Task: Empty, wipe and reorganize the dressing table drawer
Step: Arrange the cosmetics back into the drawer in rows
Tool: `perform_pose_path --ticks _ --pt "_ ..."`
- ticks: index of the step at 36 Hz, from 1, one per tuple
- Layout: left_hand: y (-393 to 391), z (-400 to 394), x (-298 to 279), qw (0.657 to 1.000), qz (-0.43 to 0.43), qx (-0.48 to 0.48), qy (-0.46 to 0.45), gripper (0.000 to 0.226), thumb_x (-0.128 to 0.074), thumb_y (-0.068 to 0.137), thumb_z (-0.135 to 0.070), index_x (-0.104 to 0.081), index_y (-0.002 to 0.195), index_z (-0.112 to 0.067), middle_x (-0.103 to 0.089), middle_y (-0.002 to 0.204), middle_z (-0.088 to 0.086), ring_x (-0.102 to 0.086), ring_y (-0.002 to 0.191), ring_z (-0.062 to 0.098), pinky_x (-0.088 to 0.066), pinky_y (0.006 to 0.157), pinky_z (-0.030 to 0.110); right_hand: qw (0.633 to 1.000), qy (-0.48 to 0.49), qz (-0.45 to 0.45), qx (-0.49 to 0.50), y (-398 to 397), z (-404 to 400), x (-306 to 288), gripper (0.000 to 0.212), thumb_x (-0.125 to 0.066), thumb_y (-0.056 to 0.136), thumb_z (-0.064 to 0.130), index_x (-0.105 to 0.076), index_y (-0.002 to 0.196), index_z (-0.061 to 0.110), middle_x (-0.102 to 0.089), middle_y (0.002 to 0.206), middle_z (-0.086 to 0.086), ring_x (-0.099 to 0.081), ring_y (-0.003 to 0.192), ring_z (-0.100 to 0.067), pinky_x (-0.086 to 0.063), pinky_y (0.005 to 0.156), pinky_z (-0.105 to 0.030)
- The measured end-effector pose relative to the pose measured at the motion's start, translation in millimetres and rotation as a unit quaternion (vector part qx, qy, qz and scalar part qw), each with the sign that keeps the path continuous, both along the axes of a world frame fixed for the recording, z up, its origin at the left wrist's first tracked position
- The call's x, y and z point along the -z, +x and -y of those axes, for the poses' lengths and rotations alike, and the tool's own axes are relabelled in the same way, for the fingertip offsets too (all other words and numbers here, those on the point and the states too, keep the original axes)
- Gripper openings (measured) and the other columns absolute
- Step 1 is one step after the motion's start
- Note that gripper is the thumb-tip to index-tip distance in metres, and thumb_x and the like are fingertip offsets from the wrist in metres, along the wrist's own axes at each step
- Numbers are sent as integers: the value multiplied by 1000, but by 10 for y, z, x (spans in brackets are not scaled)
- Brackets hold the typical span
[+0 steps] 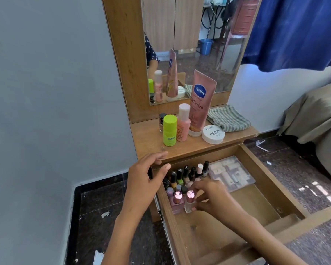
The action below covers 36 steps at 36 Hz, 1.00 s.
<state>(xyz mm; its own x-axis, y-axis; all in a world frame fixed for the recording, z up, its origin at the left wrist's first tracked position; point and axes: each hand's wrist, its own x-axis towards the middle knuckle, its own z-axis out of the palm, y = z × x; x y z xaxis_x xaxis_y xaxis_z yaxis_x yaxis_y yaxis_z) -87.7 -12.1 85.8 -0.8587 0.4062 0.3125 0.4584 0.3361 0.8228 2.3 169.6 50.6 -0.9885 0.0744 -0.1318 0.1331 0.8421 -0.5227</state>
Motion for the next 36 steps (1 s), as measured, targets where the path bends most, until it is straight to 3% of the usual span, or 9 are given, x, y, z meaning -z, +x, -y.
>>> perform_pose_path --ticks 13,18,24,27,31,34,36 --pt "7 -16 5 1000 2 5 10 23 -67 86 -25 -68 108 -32 -61 96 -26 -54 99 -10 -32 80 -3 999 12 -32 26 83 100 33 26 -74 81 15 -61 103 23 -60 97 17 -64 90 -2 -54 81 -22" --pt "16 -29 19 1000 -6 0 19 20 -67 86 -23 -69 105 -30 -63 97 -25 -54 100 -8 -35 81 0 995 85 -33 34 114 142 -42 29 -69 84 30 -53 108 27 -66 103 12 -64 91 -5 -46 68 -18" --pt "-16 -87 -4 997 -47 -44 47 18 -66 87 -29 -68 105 -30 -64 103 -22 -55 103 -7 -41 86 7 993 96 -41 45 136 48 -238 26 -70 82 22 -53 98 32 -66 92 19 -63 84 2 -45 65 -13" --pt "-85 -178 -35 993 -65 -82 57 27 -67 86 -32 -64 113 -27 -62 108 -18 -54 105 -2 -46 88 20 995 68 -50 59 95 -49 -335 26 -72 79 18 -55 90 34 -67 83 20 -63 76 6 -48 66 -13" --pt "-260 -362 -47 991 -70 -108 36 47 -69 82 -40 -55 125 -25 -55 117 -17 -49 112 4 -41 94 23 992 34 -71 97 38 -136 -381 22 -75 76 20 -60 87 33 -67 80 19 -63 73 3 -55 70 -30" --pt "-371 -480 -63 989 -84 -123 15 59 -69 79 -47 -52 129 -21 -55 125 -8 -46 117 9 -41 97 29 989 22 -86 117 20 -166 -406 20 -75 78 21 -61 86 34 -68 80 19 -64 75 3 -55 70 -31" --pt "-407 -543 -121 986 -110 -126 3 66 -68 78 -49 -48 133 -19 -53 131 -5 -41 122 10 -33 98 24 988 10 -96 124 13 -173 -415 22 -75 78 21 -61 83 36 -68 78 19 -65 75 3 -55 71 -29"
